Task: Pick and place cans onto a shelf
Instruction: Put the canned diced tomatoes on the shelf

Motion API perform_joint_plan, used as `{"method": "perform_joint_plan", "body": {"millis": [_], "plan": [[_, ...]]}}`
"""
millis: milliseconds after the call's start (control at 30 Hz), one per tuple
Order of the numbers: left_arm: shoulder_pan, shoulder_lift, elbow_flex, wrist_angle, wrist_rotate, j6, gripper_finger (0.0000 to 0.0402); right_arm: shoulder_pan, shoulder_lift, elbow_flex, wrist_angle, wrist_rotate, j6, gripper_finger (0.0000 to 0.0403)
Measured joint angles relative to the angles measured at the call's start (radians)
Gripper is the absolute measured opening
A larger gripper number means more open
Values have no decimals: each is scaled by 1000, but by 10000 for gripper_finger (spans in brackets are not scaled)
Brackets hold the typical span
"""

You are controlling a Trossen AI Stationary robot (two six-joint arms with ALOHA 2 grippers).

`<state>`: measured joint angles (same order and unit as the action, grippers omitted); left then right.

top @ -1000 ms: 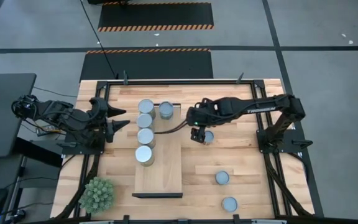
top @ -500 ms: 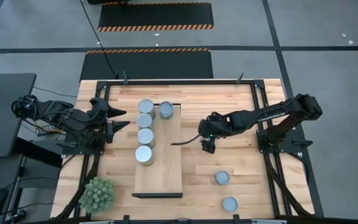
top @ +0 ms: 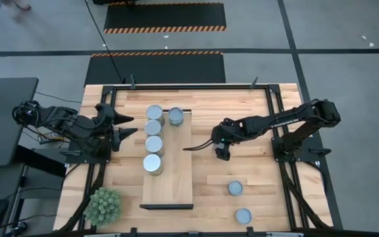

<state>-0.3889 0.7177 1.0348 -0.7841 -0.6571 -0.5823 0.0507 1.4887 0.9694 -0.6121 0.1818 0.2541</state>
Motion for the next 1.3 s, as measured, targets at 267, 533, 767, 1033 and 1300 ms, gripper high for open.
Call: {"method": "perform_joint_plan", "body": {"millis": [267, 533, 767, 1033, 1300], "plan": [[0, 0, 0, 0, 0, 0, 254, -21, 0, -42, 47, -24, -22, 400], [0, 0, 0, 0, 0, -2, 254, -22, 1, -108, 133, -23, -41, 400], [0, 0, 0, 0, 0, -9, 254, -22, 1, -165, 182, -19, -44, 400], [0, 0, 0, 1, 0, -15, 254, -23, 1, -214, 257, -38, -47, 400], [0, 0, 0, 1, 0, -11, 254, -23, 2, -251, 324, -38, -79, 392]]}}
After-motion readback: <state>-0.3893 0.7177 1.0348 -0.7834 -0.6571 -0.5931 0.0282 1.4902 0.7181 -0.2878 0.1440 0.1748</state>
